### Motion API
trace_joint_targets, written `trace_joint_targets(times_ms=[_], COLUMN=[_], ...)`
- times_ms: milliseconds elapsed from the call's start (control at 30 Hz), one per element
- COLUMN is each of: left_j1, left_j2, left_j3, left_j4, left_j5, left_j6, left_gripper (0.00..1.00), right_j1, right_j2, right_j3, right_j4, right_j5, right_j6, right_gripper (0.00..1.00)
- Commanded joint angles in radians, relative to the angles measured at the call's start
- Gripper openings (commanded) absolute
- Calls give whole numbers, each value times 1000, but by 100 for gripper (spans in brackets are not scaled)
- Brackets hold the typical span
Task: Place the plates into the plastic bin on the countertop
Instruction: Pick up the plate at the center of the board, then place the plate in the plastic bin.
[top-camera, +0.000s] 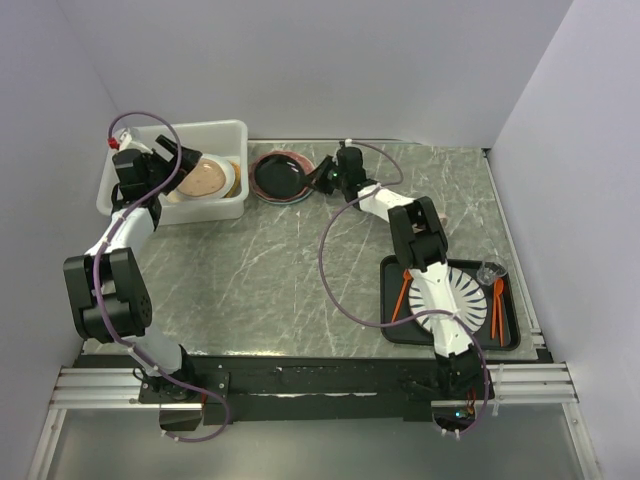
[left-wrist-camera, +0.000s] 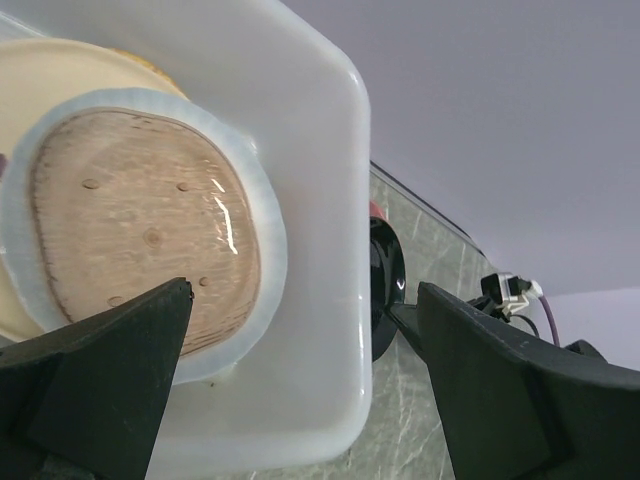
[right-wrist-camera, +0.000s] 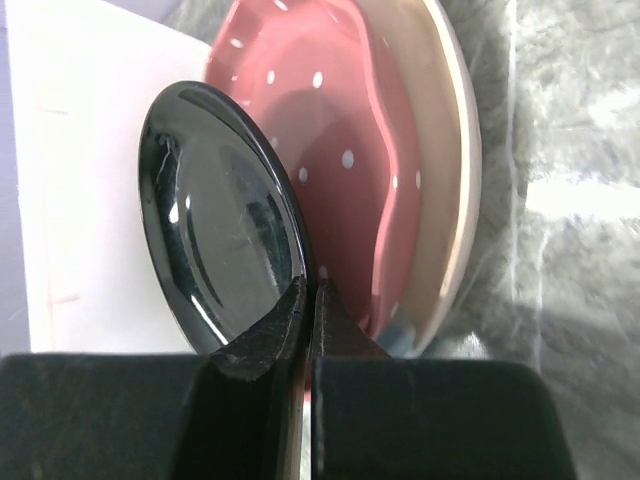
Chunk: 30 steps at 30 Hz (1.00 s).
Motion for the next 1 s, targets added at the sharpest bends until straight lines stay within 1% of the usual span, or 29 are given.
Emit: trace_joint_targets(times_ms=[0, 167, 367, 500, 533, 700, 900, 967], left_j1=[-25, -72, -164, -197, -219, -275, -335, -353], left_j2=[-9, 13, 11, -13, -18, -44, -46, -43], left_j3=[26, 99, 170, 159, 147, 101, 75, 73], left_j4=[56, -6, -84, -113, -116, -107, -110, -110], left_j5=[75, 113, 98, 60, 54, 38, 15, 6], left_j6=[29, 76, 127, 148, 152, 153, 150, 148], left_gripper=[99, 99, 99, 99, 99, 99, 99, 99], right_j1=[-20, -29, -30, -30, -30, -24, -10, -3], right_j2=[-157, -240, -329, -377, -398, -464, -568, -602], right_j3=[-72, -184, -303, -388, -418, -518, -656, -678], right_j4=[152, 217, 280, 349, 359, 424, 468, 470], right_j5=[-21, -33, -44, -54, -57, -82, -87, -82], right_j6=[37, 54, 64, 89, 87, 98, 89, 78], right_gripper=[0, 0, 0, 0, 0, 0, 0, 0])
